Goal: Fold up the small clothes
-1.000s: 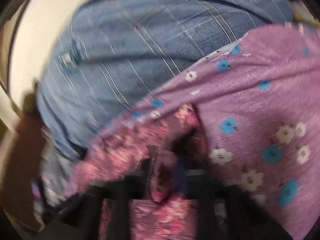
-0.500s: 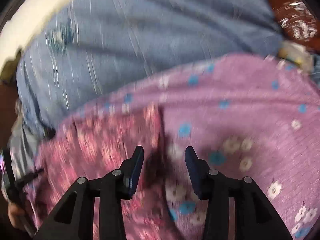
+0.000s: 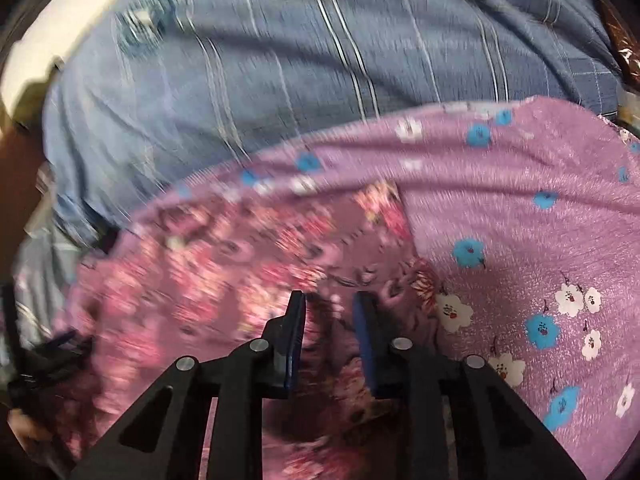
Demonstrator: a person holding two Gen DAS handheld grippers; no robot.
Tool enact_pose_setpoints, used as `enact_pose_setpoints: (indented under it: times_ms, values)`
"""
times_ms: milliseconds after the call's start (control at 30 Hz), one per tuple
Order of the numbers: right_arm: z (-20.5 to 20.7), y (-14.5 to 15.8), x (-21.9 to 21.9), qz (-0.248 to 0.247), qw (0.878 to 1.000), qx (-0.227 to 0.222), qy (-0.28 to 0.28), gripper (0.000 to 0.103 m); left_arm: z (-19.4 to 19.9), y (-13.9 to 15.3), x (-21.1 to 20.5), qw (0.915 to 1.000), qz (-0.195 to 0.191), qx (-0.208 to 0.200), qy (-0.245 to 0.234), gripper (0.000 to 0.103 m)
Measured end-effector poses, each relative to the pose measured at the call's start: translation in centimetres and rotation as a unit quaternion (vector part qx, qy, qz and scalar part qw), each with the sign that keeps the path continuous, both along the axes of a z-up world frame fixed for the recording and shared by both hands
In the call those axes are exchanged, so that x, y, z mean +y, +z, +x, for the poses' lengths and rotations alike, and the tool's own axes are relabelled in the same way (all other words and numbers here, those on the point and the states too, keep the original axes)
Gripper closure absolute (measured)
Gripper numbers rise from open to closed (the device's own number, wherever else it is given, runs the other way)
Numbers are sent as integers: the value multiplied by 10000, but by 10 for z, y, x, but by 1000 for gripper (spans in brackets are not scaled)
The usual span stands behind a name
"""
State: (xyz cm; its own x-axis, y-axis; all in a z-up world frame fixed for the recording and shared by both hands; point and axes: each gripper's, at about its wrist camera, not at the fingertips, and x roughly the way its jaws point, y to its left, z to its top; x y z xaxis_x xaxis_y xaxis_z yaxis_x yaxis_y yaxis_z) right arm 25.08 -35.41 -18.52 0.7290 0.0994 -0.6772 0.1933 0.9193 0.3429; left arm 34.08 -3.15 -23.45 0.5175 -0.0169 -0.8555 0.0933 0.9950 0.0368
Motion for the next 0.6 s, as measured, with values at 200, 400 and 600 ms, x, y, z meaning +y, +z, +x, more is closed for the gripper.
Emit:
enact_pose_setpoints:
  times_ms: [200, 400, 600]
  values:
    - [-15, 10, 36, 134, 9982, 7, 580, 73, 0, -8, 9, 9987, -445, 158, 202, 0]
    - [-10, -1, 71, -736, 9932, 400, 805, 64, 0, -9, 17, 9968, -714, 270, 251, 0]
    - [-28, 22, 70, -474, 9946, -239, 890, 64, -8, 19, 14, 9990, -93, -167, 414, 0]
